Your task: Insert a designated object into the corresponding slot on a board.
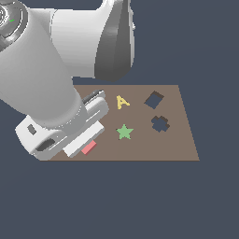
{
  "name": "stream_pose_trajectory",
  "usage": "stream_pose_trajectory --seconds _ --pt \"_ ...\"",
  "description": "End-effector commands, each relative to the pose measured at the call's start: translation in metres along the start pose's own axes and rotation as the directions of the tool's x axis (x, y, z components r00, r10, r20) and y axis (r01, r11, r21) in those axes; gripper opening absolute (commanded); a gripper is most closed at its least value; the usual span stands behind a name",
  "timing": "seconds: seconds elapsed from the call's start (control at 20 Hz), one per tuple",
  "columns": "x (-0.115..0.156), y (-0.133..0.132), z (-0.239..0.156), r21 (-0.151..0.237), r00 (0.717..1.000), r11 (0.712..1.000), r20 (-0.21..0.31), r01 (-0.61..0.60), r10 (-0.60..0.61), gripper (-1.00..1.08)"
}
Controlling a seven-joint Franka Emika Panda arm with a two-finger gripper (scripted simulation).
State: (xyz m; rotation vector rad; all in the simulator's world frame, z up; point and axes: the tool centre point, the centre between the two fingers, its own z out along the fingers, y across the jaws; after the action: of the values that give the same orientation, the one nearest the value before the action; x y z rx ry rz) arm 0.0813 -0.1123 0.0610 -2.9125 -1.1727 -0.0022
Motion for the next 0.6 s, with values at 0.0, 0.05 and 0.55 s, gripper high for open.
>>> stream_pose_trajectory --seconds 0.0,0.05,0.55 --pt "0.0029 0.0045 0.0046 -0.001 0.999 0.999 0.001 0.038 -0.038 1.0" --pt "0.0037 0.0058 0.006 -0.001 0.999 0.999 0.001 0.049 -0.049 1.0" --pt "0.007 0.0099 0.0113 -0.001 0.996 0.996 0.002 0.086 -0.086 1.0"
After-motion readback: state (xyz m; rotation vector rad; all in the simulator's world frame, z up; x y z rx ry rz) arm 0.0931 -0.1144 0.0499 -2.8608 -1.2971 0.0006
